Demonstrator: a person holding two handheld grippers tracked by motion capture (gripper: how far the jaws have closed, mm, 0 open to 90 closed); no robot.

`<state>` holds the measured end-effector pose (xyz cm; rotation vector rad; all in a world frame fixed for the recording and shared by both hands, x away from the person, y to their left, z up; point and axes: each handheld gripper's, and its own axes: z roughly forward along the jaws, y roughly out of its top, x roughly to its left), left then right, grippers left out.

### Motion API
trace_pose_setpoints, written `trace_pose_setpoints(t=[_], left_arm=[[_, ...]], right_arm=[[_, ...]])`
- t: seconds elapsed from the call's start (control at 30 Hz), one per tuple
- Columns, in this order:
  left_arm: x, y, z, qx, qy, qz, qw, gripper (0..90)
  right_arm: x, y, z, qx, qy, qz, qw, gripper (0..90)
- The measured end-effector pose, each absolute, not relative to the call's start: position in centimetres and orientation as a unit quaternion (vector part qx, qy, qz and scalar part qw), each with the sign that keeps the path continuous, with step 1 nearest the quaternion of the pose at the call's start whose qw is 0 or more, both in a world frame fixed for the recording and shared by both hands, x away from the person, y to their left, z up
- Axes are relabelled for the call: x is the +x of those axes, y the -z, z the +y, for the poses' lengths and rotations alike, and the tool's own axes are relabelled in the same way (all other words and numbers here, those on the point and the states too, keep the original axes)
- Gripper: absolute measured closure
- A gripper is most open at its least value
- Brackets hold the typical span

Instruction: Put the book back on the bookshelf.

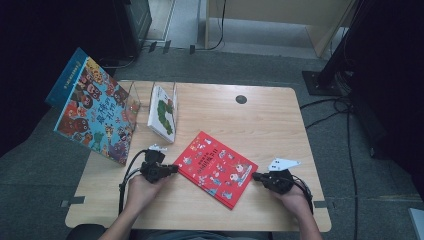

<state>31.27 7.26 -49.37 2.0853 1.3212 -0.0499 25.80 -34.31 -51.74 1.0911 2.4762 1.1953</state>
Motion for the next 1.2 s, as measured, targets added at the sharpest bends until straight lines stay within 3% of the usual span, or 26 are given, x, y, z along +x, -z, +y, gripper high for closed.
trace_pose_setpoints(t=[0.43,0.73,1.2], left_arm=[[33.6,49.5,7.5,0.789,0.02,0.514,0.337,87.7],[31.9,49.5,7.0,0.789,0.04,0.51,0.341,86.6],[30.1,50.0,5.0,0.802,0.042,0.489,0.34,84.8]], right_arm=[[26.3,51.8,-34.2,0.366,-0.41,0.831,0.083,90.0],[27.3,51.9,-35.5,0.418,-0.393,0.809,0.125,90.0],[28.7,51.9,-35.3,0.438,-0.383,0.8,0.149,90.0]])
